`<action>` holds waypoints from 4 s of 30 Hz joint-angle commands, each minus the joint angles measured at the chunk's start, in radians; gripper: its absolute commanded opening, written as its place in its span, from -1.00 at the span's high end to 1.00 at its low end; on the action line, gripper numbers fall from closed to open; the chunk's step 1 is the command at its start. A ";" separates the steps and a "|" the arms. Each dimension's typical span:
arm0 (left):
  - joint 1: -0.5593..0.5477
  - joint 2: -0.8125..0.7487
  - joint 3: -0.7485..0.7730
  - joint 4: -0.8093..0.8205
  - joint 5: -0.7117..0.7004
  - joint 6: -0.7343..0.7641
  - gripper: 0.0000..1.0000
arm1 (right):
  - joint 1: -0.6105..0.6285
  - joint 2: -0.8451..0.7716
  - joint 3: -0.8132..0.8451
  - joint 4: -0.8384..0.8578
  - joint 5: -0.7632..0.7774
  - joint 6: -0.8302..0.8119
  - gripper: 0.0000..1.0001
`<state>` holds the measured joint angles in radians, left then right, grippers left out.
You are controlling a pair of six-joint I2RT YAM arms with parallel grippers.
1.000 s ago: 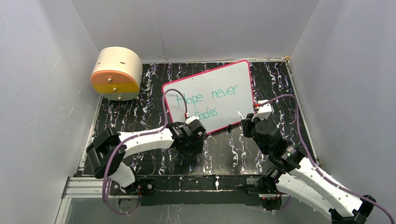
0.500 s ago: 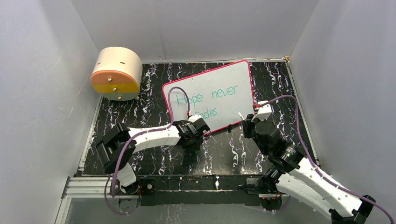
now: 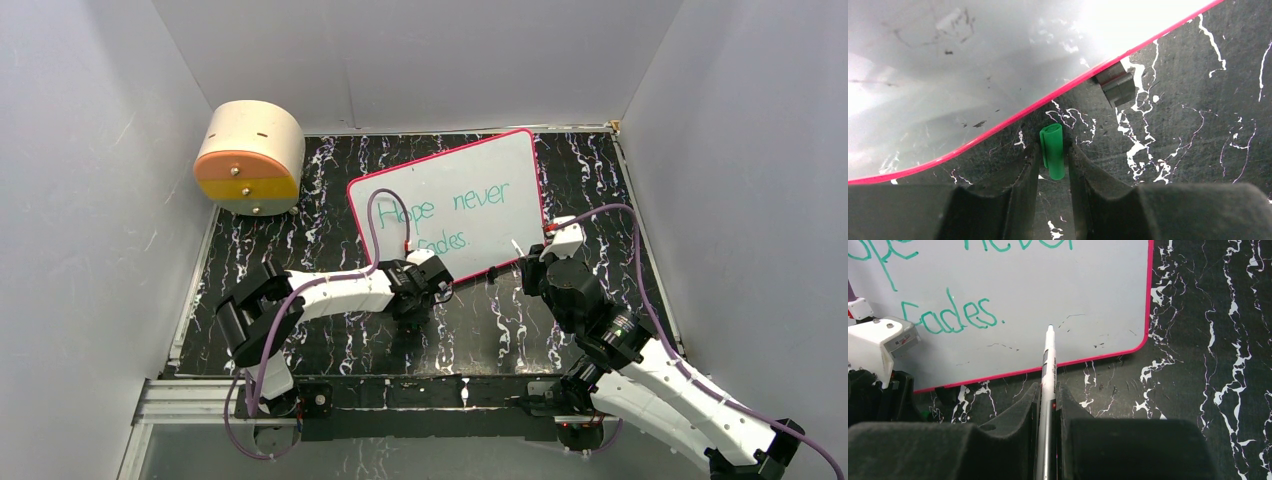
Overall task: Write a sentence on the whiteboard
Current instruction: Close the whiteboard marker at the center of the board.
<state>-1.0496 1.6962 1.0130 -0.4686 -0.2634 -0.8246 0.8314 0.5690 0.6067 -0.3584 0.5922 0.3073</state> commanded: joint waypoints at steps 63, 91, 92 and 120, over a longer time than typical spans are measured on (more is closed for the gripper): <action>0.234 -0.547 0.037 0.390 -0.181 -0.058 1.00 | -0.001 0.167 -0.183 0.868 -0.478 -0.209 1.00; 0.237 -0.546 0.008 0.501 -0.123 -0.204 1.00 | 0.001 0.385 -0.214 1.322 -0.619 -0.185 1.00; 0.238 -0.546 0.007 0.502 -0.122 -0.205 1.00 | 0.000 0.385 -0.214 1.323 -0.619 -0.184 1.00; 0.238 -0.534 -0.016 0.544 -0.040 -0.227 1.00 | -0.001 0.370 -0.239 1.354 -0.535 -0.172 1.00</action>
<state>-0.8135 1.1725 1.0061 0.0395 -0.3210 -1.0412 0.8318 0.9573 0.3748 0.8997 0.0231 0.1303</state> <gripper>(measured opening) 0.125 0.206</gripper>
